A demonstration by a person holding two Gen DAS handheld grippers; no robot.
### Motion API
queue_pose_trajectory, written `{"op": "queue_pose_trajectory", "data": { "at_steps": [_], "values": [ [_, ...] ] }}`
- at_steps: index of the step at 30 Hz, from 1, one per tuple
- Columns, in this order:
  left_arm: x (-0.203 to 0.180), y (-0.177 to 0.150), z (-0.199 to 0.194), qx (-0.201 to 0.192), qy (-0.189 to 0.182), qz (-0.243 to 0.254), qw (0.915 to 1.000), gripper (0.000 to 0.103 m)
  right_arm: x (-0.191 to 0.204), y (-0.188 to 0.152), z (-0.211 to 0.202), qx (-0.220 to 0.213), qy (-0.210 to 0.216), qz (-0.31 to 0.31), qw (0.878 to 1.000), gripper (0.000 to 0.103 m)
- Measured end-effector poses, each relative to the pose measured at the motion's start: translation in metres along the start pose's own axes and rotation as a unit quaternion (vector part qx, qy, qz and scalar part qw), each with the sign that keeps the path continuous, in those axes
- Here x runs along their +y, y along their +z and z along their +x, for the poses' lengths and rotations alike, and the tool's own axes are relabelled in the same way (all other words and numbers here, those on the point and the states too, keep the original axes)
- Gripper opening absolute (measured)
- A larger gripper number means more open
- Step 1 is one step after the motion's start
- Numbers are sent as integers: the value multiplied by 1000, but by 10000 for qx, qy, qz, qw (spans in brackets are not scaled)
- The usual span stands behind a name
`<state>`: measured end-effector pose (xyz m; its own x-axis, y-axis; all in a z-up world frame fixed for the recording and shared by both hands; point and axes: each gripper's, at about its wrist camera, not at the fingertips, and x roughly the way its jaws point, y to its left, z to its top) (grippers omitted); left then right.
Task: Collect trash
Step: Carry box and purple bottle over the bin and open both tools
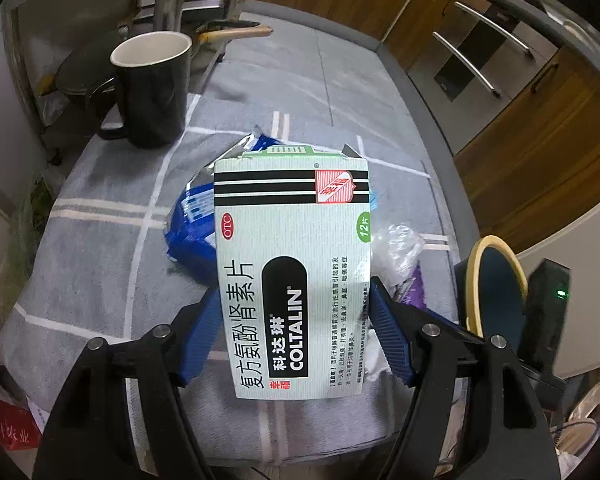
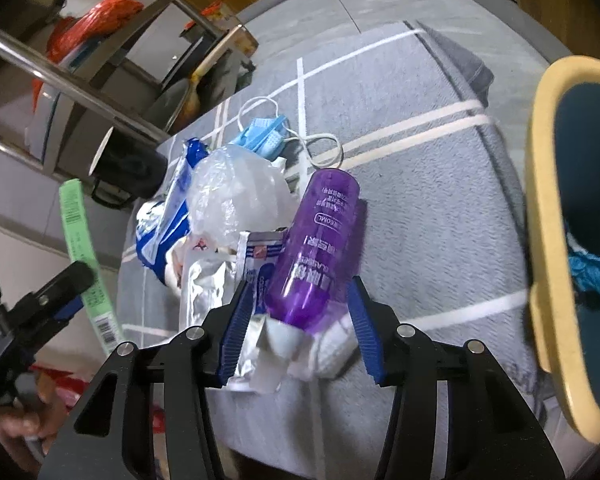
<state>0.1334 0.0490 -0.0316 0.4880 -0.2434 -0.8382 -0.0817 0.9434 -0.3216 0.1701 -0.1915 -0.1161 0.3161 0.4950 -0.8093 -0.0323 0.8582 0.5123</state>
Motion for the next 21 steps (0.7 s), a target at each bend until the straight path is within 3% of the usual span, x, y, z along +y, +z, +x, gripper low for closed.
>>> {"op": "queue_pose_trajectory", "data": {
  "at_steps": [2,21],
  "values": [
    [-5,1,-1,-17,-44,41,10000,69,0,0,6,50,19,58,10000,39],
    [-52,11,-23,-421,-453,459,9970,69,-12,-1,-45,-551,-24,74,9984,37]
  ]
}}
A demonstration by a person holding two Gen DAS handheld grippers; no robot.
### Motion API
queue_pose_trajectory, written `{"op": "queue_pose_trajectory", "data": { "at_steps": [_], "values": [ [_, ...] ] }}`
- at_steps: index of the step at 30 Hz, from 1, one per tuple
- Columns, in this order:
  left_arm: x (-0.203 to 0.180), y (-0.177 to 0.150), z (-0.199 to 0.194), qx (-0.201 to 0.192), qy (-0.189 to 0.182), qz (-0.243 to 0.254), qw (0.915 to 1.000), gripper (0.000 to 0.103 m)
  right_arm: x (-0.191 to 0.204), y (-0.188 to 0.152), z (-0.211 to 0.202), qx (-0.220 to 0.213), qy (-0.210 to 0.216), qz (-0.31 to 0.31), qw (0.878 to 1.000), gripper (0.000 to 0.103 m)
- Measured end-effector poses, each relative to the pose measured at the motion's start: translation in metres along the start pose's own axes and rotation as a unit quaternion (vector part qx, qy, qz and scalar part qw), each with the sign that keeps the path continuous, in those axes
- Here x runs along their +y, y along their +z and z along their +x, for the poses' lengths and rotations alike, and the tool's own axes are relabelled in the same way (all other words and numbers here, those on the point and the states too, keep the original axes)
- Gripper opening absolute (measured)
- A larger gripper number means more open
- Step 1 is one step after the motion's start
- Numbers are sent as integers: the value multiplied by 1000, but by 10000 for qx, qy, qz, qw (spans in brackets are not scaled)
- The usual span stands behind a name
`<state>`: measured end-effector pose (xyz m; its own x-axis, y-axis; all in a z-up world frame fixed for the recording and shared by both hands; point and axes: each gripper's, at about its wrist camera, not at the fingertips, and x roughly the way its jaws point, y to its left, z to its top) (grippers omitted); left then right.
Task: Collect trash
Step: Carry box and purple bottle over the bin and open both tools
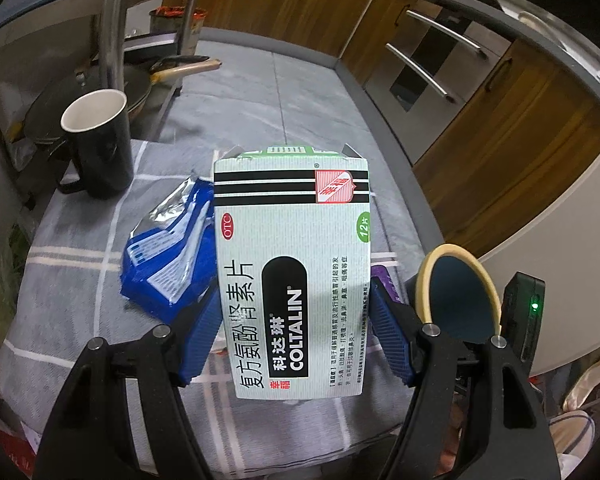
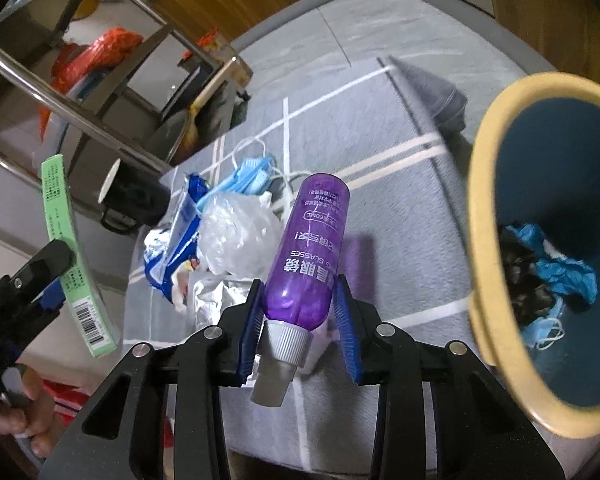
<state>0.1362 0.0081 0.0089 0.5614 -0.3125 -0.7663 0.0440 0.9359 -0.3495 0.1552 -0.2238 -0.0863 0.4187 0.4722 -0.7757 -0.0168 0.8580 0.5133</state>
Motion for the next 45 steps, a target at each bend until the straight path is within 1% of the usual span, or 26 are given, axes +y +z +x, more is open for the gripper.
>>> {"op": "queue_pose_trajectory", "data": {
  "at_steps": [5,9,16,23,28,31,39,45],
  "values": [
    [-13,2,-4,-55,-163,84,9998,69,-3,0,-27,-207,-111,-103,9997,37],
    [-33,-1,-3,-9,-353,243,9991,69,-13,-3,-50,-366,-218,-140,9990,37],
    [-71,-7,9,166,-723,460,9962,69,-47,-12,-93,-652,-438,-8,9969,37],
    [-125,-19,33,449,-1109,825,9894,69,-85,-21,-128,-892,-654,299,9934,37],
    [-157,-28,48,594,-1195,1133,9846,69,-112,-29,-144,-979,-778,577,9905,37],
    [-174,-32,56,664,-1201,1288,9821,69,-119,-32,-149,-982,-772,679,9898,37],
    [-191,-33,74,730,-1231,1419,9795,69,-128,-36,-158,-996,-872,776,9882,37],
    [-204,-34,99,866,-1321,1455,9767,69,-143,-42,-162,-969,-1016,912,9859,37]
  ]
}}
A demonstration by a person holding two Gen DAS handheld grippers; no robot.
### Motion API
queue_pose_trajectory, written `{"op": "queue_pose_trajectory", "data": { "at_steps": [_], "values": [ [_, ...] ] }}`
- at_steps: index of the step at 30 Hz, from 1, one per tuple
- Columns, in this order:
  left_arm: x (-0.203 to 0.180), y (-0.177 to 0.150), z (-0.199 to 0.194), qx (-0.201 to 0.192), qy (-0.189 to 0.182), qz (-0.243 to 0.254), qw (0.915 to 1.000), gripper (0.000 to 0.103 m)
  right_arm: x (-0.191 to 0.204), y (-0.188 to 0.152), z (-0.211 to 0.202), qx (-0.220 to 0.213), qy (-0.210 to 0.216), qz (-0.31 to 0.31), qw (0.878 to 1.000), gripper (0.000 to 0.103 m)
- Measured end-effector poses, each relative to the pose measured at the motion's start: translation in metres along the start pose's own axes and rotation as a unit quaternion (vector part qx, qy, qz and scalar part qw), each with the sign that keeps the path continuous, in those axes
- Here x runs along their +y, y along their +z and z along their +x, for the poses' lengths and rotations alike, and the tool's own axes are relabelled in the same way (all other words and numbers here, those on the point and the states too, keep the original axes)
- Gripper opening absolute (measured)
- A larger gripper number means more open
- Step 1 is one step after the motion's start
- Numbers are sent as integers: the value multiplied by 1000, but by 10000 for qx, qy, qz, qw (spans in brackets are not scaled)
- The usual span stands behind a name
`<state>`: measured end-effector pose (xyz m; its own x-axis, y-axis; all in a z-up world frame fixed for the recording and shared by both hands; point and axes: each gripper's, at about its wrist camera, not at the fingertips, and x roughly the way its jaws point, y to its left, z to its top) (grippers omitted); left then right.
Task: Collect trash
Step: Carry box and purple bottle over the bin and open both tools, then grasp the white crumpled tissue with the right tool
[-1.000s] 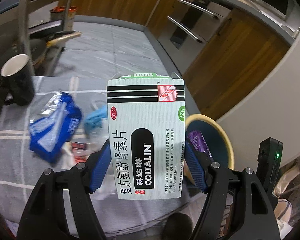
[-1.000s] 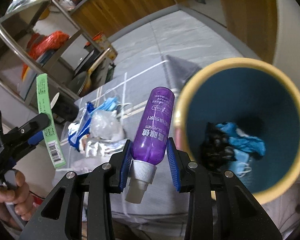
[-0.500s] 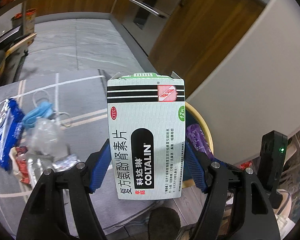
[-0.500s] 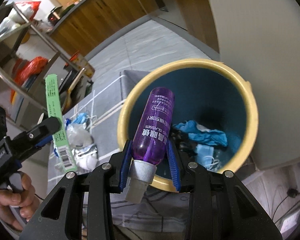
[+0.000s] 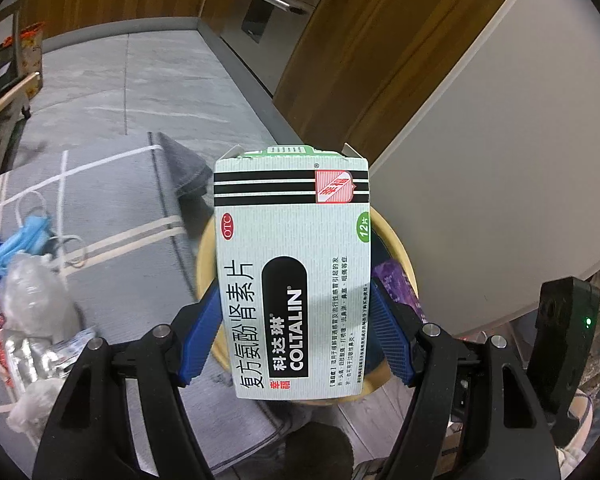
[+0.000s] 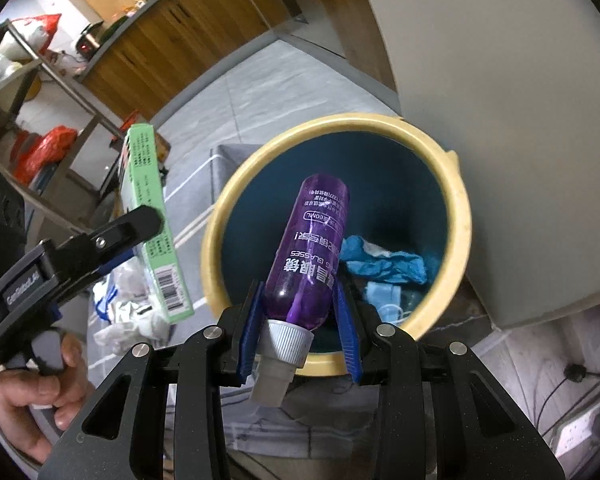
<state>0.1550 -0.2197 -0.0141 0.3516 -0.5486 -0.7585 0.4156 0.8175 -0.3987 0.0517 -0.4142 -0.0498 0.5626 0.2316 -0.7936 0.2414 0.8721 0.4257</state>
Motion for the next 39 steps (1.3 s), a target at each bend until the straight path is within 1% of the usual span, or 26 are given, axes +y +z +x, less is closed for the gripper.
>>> {"op": "queue_pose_trajectory", "data": {
  "at_steps": [4,11,13,14,15,16,22,28,32,35,39],
  "values": [
    [1,5,17,126,-73,1,9999,70,-9,-3,2,54,-105,98,9999,37],
    [2,4,34,321,-75,-48,9994,70,-9,-4,12,208,-160,112,9996,37],
    [3,3,32,317,-106,-79,9994,72,-8,-4,16,268,-167,70,9995,37],
    [6,5,32,284,-109,-99,9995,78,-7,-5,17,290,-175,53,9994,37],
    [7,5,29,233,-101,-123,9996,84,-6,-5,19,313,-189,41,9993,37],
    [5,5,27,194,-95,-143,9997,85,-5,-6,19,324,-191,40,9993,37],
    [14,6,17,125,-137,-277,9994,85,-4,-7,23,396,-236,44,9989,38],
    [23,4,-2,51,-106,-313,9994,85,4,-4,24,343,-198,7,9992,38],
    [34,-1,-23,-65,101,-224,9997,85,17,-4,26,310,-142,-91,9994,41],
    [44,-6,-41,-174,274,-177,9993,85,34,-4,28,255,-62,-259,9993,45],
    [63,-13,-61,-277,486,-213,9982,85,59,-6,36,289,75,-493,9983,46]
  ]
}}
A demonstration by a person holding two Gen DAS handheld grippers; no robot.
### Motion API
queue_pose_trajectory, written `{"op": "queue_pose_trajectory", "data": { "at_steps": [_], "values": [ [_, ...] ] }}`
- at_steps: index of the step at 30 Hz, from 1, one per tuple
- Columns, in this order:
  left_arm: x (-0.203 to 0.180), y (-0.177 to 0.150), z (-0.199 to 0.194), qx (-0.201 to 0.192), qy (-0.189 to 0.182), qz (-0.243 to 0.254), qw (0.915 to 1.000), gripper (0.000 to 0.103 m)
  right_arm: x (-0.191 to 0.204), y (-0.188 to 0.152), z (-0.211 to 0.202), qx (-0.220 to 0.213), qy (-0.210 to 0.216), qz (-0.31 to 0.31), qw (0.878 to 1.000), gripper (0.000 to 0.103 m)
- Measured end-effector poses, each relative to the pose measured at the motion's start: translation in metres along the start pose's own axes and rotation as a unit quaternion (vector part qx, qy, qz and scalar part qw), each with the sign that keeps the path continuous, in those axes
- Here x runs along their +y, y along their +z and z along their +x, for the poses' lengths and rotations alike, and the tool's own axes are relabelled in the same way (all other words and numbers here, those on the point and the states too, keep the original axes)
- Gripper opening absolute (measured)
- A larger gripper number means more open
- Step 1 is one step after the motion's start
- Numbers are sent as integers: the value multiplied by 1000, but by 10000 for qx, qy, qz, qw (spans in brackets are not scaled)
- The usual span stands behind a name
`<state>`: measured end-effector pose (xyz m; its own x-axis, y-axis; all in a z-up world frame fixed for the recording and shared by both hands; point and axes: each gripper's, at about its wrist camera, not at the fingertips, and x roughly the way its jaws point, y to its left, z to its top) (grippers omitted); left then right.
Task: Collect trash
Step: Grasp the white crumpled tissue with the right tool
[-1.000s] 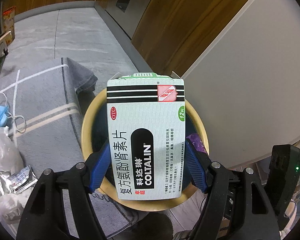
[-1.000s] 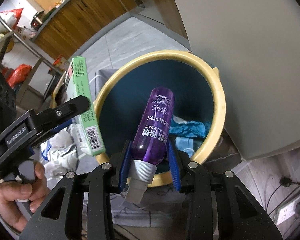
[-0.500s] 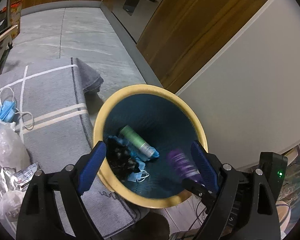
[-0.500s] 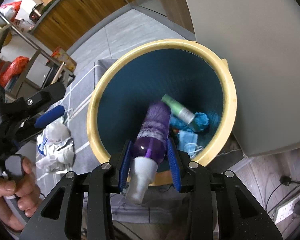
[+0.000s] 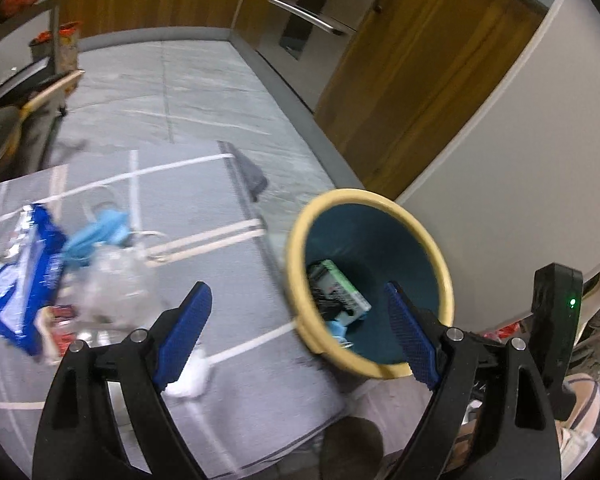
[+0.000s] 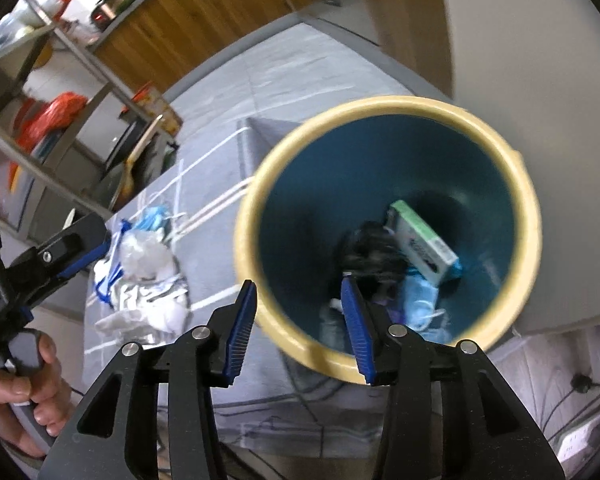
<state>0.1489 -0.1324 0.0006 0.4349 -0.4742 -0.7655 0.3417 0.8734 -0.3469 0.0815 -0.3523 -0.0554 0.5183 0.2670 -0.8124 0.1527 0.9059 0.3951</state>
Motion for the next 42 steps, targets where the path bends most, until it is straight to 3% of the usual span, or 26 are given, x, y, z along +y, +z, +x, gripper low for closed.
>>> {"op": "queue_pose_trajectory", "data": {
  "at_steps": [7,20,30,34,39,40,42],
  "values": [
    [49,-18,-28,-61,447,-274,9986,85,43,-2,19,167,182,-415,9988,50],
    [128,-50,-58,-83,896,-1077,9901,85,99,-22,53,572,352,-1001,9927,51],
    [138,-56,-54,20,874,-1255,9882,85,125,-36,81,866,350,-1342,9865,52],
    [142,-58,-54,47,869,-1346,9871,85,134,-39,96,928,270,-1508,9838,60],
    [144,-59,-50,88,844,-1382,9868,85,143,-43,112,1005,245,-1628,9812,60],
    [143,-58,-49,97,842,-1381,9868,85,144,-44,115,1021,248,-1667,9804,58],
    [140,-57,-47,98,827,-1345,9874,85,143,-47,121,1091,298,-1722,9786,43]
  ]
}}
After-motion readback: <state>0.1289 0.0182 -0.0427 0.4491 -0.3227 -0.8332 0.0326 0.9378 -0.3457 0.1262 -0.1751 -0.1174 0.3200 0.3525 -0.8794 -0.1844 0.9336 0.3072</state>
